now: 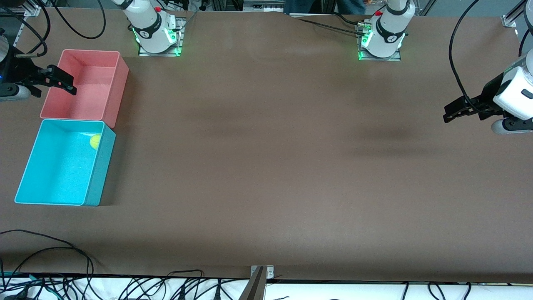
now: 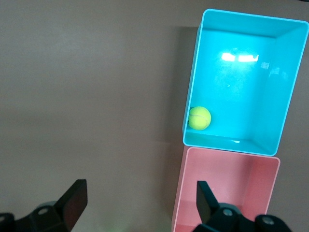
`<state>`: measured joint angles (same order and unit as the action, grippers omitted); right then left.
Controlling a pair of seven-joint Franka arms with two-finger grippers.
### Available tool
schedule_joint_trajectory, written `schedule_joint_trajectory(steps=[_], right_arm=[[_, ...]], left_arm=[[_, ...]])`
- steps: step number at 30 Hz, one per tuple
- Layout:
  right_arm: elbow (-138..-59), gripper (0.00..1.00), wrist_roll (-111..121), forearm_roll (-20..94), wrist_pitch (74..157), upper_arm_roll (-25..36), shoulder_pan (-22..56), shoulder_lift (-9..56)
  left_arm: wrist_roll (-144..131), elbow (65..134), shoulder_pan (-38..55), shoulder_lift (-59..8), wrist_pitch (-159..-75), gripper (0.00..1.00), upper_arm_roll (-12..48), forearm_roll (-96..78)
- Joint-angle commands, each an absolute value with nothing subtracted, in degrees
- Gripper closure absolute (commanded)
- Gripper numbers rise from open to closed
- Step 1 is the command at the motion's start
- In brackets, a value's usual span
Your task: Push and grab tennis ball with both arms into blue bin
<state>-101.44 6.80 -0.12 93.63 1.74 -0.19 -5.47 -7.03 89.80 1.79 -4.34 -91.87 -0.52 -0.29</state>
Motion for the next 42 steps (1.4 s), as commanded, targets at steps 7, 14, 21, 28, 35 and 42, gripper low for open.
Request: schedule_joint_trajectory(steps=[7, 14, 21, 28, 35, 42], right_arm=[[-94.9, 0.0, 6.2, -2.4, 89.7, 0.2, -0.3, -1.7], [-94.7, 0.0, 5.9, -2.1, 89.6, -0.1, -0.3, -1.5], [-94.8, 0.0, 5.0, -2.2, 89.5, -0.2, -0.2, -1.4], [-94.8, 0.0, 4.0, -2.1, 89.8, -0.2, -0.2, -1.3], [-95.0, 0.0, 1.5, -2.1, 90.0, -0.1, -0.5, -1.1], [-95.2, 0.0, 1.4, -2.0, 90.1, -0.8, -0.6, -1.2]], left_arm=[[-6.0, 89.6, 1.9, -4.3, -91.4, 0.0, -0.4, 0.7], [-6.0, 89.6, 1.9, -4.3, -91.4, 0.0, -0.4, 0.7], [-6.0, 89.6, 1.9, -4.3, -91.4, 0.0, -0.4, 0.7], [-6.0, 89.6, 1.9, -4.3, -91.4, 0.0, -0.4, 0.7], [-6.0, 89.6, 1.9, -4.3, -91.4, 0.0, -0.4, 0.7], [-6.0, 89.6, 1.9, -4.3, -91.4, 0.0, -0.4, 0.7]])
